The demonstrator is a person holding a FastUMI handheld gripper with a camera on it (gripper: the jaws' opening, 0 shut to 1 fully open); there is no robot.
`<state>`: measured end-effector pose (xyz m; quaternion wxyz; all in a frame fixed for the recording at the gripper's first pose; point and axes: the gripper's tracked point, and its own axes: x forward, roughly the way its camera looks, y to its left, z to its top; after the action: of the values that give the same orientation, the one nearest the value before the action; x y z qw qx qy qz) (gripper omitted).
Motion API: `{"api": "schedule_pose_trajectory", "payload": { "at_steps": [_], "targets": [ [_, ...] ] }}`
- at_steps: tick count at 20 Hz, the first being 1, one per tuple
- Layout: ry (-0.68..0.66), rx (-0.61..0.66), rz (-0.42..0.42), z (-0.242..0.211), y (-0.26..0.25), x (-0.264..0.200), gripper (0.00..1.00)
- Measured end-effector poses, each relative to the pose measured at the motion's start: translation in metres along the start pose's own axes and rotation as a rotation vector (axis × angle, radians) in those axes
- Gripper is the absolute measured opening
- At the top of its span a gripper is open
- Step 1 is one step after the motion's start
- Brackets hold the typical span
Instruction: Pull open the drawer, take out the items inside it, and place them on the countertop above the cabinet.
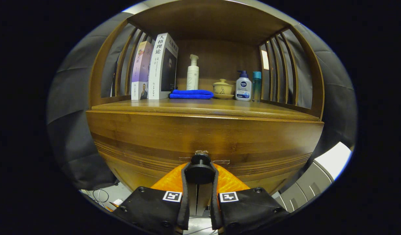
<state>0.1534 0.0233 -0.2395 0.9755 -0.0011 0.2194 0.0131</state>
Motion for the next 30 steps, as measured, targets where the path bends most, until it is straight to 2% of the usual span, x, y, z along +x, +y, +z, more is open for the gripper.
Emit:
{"api": "schedule_pose_trajectory", "payload": {
  "at_steps": [30],
  "targets": [
    [0.013,-0.01,-0.02,-0.035,0.002,-0.119,0.28]
  ]
}}
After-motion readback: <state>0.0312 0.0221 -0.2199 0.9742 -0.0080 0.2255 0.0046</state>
